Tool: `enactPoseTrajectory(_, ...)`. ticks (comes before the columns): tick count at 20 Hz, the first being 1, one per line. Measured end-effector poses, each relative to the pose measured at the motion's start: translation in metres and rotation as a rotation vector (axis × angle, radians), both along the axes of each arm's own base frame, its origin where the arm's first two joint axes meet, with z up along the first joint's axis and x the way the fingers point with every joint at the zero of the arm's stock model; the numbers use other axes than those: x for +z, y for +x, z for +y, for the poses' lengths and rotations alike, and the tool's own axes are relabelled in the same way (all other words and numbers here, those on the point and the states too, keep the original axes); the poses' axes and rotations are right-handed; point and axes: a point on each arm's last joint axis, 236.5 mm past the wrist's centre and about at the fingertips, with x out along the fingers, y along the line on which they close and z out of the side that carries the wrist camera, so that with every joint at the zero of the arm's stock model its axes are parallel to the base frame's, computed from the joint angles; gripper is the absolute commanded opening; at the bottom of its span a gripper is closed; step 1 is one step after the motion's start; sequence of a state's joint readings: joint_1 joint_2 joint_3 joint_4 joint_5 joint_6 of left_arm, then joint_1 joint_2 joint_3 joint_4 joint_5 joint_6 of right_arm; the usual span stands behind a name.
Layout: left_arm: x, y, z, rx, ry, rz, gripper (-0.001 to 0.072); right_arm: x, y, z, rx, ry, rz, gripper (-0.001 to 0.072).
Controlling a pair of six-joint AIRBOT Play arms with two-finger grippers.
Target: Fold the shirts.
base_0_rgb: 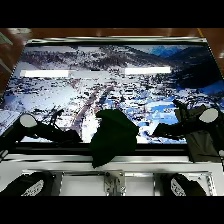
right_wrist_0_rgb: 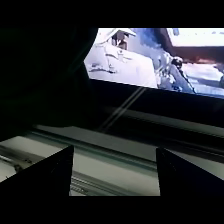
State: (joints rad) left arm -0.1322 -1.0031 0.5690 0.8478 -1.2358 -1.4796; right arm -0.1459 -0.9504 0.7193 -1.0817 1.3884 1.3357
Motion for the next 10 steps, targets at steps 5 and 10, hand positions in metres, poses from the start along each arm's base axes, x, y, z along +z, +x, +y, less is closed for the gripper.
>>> enactPoseTrajectory(5,-0.029,-0.003,-0.039,0.079,-0.066,-0.012,0.062,-0.005,-0.001,0.009,-0.003,0.048,0.032,0.0634)
enactPoseTrajectory(10,-0.045,0.004,-0.065,0.119,-0.092,-0.036,0.0204,-0.01,-0.005,0.011,-0.013,0.055,0.057,0.0635)
